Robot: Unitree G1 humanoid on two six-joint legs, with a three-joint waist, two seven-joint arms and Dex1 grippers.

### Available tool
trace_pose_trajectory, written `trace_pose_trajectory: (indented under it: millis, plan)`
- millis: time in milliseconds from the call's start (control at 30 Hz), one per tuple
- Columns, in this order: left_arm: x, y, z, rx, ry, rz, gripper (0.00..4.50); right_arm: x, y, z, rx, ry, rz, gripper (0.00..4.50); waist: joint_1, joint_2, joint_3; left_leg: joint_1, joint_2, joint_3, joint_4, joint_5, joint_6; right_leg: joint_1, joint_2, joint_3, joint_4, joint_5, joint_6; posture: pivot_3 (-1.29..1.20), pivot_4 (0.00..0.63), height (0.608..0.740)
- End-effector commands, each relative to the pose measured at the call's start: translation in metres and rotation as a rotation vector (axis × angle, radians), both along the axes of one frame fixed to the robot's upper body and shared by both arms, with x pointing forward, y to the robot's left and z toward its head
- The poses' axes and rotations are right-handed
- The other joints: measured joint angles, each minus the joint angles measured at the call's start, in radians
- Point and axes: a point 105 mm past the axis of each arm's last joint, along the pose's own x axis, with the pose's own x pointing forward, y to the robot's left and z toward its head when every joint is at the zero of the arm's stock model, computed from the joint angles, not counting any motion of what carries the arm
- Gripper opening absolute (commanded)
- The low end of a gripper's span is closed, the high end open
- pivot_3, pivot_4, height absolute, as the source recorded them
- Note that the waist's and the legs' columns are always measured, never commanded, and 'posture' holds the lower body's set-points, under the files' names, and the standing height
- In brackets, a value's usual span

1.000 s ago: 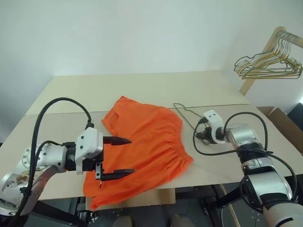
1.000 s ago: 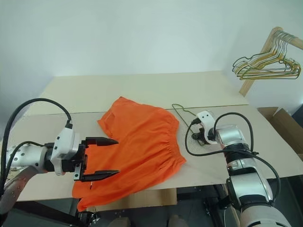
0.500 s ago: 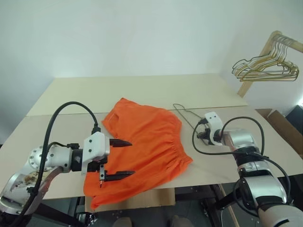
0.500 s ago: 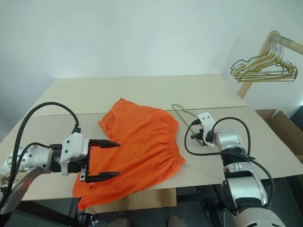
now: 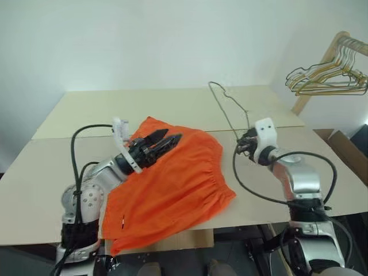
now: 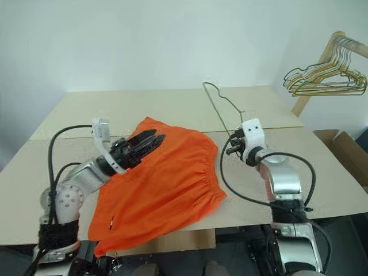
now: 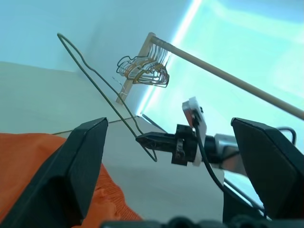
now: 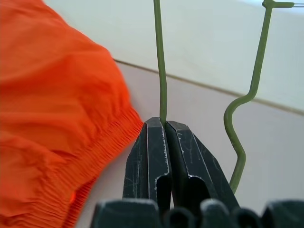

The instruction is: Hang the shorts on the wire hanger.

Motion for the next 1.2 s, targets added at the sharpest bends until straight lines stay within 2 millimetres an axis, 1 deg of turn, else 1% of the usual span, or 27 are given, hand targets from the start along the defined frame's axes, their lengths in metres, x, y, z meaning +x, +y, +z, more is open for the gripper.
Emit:
trace_pose_trajectory:
  millis: [33,133,200,267,367,533,600,633,667,733,1033,1067,1200]
  plan:
    - [0.012,-0.001,0.029,-0.137,-0.028,0.034,4.5,-0.018,0.034,0.048,-0.046,-0.383,0.114,0.04,-0.002,0.0,0.0,0.0,0.0,0.001,0.0,0.0,0.0,0.0,0.0,0.0,0.0,0.0,0.0,0.05,0.0,0.74]
    - [0.015,-0.002,0.036,-0.198,-0.026,0.035,4.5,-0.028,0.052,0.05,-0.059,-0.451,0.189,0.04,-0.006,0.0,0.0,0.001,0.0,0.002,0.0,0.0,0.0,0.0,0.0,0.0,0.0,0.0,0.0,0.04,0.0,0.74]
    - [0.015,-0.001,0.038,-0.216,-0.024,0.043,4.5,-0.036,0.065,0.054,-0.083,-0.513,0.238,0.04,-0.006,0.0,0.0,0.001,0.0,0.002,0.0,0.0,0.0,0.0,0.0,0.0,0.0,0.0,0.0,0.04,0.0,0.74]
    - [0.016,-0.001,0.039,-0.229,-0.021,0.047,4.5,-0.042,0.075,0.052,-0.101,-0.543,0.282,0.04,-0.003,0.0,0.0,0.001,0.0,0.003,0.0,0.0,0.0,0.0,0.001,0.0,0.0,0.0,0.0,0.05,0.0,0.74]
    - [0.016,0.0,0.039,-0.237,-0.019,0.054,4.5,-0.043,0.08,0.052,-0.053,-0.544,0.276,0.04,0.0,0.0,0.0,0.001,-0.001,0.003,0.0,0.0,-0.001,0.001,0.001,0.0,-0.001,0.0,0.0,0.05,0.0,0.74]
    - [0.015,0.006,0.043,-0.26,-0.039,0.076,4.5,-0.05,0.087,0.051,-0.054,-0.569,0.33,0.04,0.001,0.0,0.0,0.001,-0.001,0.004,0.0,0.0,-0.001,0.001,0.001,0.0,-0.001,0.0,0.0,0.06,0.0,0.74]
    - [0.018,0.008,0.044,-0.245,-0.047,0.109,4.5,-0.053,0.088,0.049,-0.049,-0.57,0.361,0.04,0.002,0.0,0.0,0.001,-0.001,0.004,0.0,0.0,-0.001,0.001,0.001,0.0,-0.001,0.0,0.0,0.06,0.0,0.74]
    - [0.02,0.008,0.044,-0.245,-0.042,0.121,4.11,-0.054,0.088,0.049,-0.047,-0.571,0.372,0.0,0.002,0.0,0.0,0.001,-0.001,0.004,0.0,0.0,-0.001,0.001,0.001,0.0,-0.001,0.0,0.0,0.06,0.0,0.74]
    - [0.021,0.009,0.044,-0.246,-0.037,0.127,3.91,-0.055,0.089,0.049,-0.046,-0.572,0.378,0.0,0.002,0.0,0.0,0.001,-0.001,0.004,0.0,0.0,-0.001,0.002,0.001,0.0,-0.001,0.0,0.0,0.06,0.0,0.74]
    - [0.021,0.01,0.044,-0.243,-0.056,0.132,3.24,-0.057,0.09,0.045,-0.054,-0.565,0.4,0.0,0.002,0.0,0.0,0.001,-0.001,0.004,0.0,0.0,-0.001,0.002,0.001,0.0,-0.001,0.0,0.0,0.06,0.0,0.74]
    - [0.021,0.009,0.047,-0.257,-0.078,0.124,0.12,-0.058,0.091,0.036,-0.085,-0.555,0.413,0.0,0.002,0.0,0.0,0.001,-0.001,0.004,0.0,0.0,-0.001,0.002,0.001,0.0,-0.002,0.0,0.0,0.06,0.0,0.74]
    - [0.022,0.009,0.046,-0.257,-0.078,0.123,0.03,-0.057,0.091,0.035,-0.084,-0.553,0.408,0.0,0.001,0.0,0.0,0.001,-0.001,0.004,0.0,0.0,-0.001,0.002,0.001,0.0,-0.002,0.0,0.0,0.06,0.0,0.74]
    - [0.022,0.007,0.044,-0.218,-0.094,0.132,0.03,-0.056,0.091,0.034,-0.082,-0.546,0.396,0.0,0.002,0.0,0.0,0.001,-0.001,0.004,0.0,0.0,-0.001,0.002,0.001,0.0,-0.002,0.0,0.0,0.05,0.0,0.74]
